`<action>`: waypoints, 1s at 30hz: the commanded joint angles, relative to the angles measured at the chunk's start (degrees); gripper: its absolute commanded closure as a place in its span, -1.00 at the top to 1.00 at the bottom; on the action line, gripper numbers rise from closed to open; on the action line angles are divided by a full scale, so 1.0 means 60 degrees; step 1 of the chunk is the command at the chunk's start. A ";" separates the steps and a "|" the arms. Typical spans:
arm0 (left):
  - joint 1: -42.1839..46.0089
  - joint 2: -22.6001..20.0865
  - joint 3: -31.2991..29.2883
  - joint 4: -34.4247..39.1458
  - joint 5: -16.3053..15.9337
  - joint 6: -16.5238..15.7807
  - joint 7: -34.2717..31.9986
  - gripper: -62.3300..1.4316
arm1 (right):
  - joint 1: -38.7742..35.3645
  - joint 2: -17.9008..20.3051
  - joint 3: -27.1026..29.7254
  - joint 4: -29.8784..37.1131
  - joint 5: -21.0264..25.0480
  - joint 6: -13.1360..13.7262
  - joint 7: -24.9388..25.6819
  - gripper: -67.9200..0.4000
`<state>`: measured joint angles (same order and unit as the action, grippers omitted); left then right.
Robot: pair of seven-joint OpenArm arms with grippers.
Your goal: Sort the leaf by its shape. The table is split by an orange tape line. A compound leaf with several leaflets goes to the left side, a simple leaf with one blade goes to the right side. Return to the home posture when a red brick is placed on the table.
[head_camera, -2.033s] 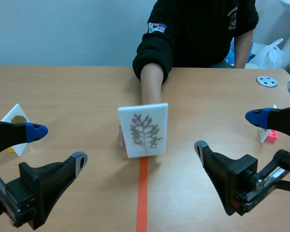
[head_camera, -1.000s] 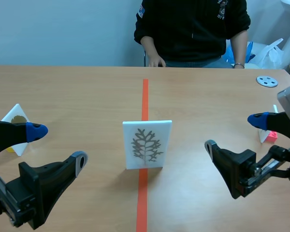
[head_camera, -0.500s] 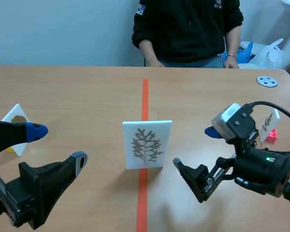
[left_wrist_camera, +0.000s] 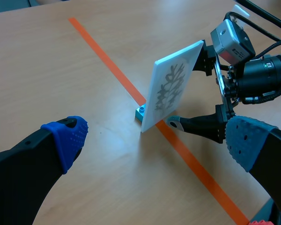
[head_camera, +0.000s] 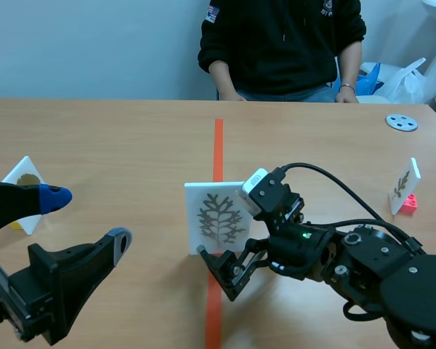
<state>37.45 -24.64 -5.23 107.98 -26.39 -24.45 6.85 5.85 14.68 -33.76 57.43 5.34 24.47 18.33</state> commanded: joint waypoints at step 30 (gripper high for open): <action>-0.0004 -0.0029 0.0011 0.0022 -0.0051 -0.0055 -0.0168 1.00 | -0.0153 0.0448 -0.0171 0.0634 -0.0124 -0.0062 0.1180 -0.93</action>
<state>37.45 -24.67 -5.23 107.98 -26.37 -24.45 6.87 4.71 16.43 -35.38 58.63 4.05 24.03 24.18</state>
